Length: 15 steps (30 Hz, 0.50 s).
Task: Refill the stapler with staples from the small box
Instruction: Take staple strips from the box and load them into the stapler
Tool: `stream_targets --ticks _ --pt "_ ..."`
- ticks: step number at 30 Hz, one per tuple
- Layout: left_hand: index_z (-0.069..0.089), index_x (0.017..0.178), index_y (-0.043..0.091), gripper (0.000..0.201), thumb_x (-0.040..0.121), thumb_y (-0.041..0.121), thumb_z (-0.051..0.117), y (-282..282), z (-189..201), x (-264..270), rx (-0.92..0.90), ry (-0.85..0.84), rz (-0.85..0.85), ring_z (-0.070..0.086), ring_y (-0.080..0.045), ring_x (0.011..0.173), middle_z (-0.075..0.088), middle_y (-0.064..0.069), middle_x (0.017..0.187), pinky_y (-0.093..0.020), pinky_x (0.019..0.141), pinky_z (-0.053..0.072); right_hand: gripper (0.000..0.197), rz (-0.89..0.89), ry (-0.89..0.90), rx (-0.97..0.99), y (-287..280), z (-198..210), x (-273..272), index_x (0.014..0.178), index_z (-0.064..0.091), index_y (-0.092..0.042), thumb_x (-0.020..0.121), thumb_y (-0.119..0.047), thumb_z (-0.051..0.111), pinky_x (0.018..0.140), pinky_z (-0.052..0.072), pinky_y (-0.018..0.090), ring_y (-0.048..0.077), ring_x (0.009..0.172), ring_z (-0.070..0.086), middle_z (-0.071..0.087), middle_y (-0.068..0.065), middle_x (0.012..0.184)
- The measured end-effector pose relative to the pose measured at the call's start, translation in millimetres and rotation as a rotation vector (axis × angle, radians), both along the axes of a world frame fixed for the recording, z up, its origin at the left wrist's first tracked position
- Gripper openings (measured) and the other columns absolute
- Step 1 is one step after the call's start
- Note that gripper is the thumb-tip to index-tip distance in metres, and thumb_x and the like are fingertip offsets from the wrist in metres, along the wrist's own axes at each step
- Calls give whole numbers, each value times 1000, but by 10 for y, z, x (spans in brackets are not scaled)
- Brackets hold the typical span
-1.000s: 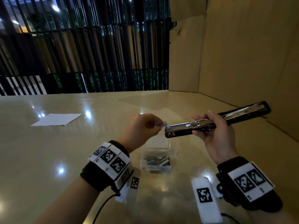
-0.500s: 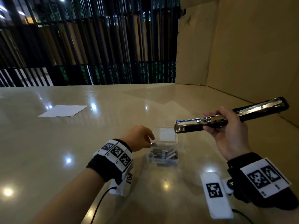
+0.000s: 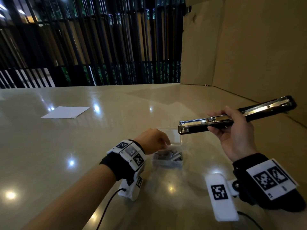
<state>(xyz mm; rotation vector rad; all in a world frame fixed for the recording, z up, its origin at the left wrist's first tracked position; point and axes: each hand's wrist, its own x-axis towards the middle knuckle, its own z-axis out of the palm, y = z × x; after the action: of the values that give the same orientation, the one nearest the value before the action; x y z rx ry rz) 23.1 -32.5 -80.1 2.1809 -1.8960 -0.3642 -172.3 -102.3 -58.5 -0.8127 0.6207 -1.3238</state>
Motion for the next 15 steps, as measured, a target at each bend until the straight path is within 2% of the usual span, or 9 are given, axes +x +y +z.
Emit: stream_targets --ticks 2,4,6,9,12,15 --pt "68 104 18 20 86 19 58 -7 -6 41 -15 -105 19 57 -19 105 63 -5 112 -25 88 43 19 1 -14 -5 -12 -2 -7 76 56 -9 92 -17 51 43 50 21 20 73 68 69 3 64" --pt "68 105 24 22 84 24 61 6 -19 63 42 -257 32 46 -22 113 53 -4 118 -32 95 40 18 3 -19 -5 -19 -6 -9 77 56 -9 92 -17 51 43 50 20 18 72 68 69 0 61" --pt "68 106 28 24 83 28 62 15 -34 62 105 -330 33 40 -23 116 47 -2 121 -35 97 36 19 3 -23 -1 -24 -7 -7 75 56 -9 92 -17 52 43 50 20 19 72 68 69 2 62" --pt "70 103 28 22 82 28 62 -2 -52 79 124 -300 27 40 -24 115 46 -3 121 -35 95 37 20 3 -23 6 -18 1 -3 74 56 -9 92 -17 52 43 50 20 20 74 68 69 3 62" --pt "71 97 27 18 81 25 63 -25 -65 120 130 -204 43 45 -24 113 47 -4 119 -37 99 41 19 6 -35 4 -14 12 -10 76 55 -9 92 -17 52 43 50 20 18 73 68 68 -2 58" --pt "72 96 22 18 82 19 61 -23 -46 141 61 -95 76 48 -22 110 47 -4 118 -36 100 41 17 3 -49 4 -17 22 -21 77 55 -10 92 -17 51 43 50 20 16 73 68 67 -5 56"
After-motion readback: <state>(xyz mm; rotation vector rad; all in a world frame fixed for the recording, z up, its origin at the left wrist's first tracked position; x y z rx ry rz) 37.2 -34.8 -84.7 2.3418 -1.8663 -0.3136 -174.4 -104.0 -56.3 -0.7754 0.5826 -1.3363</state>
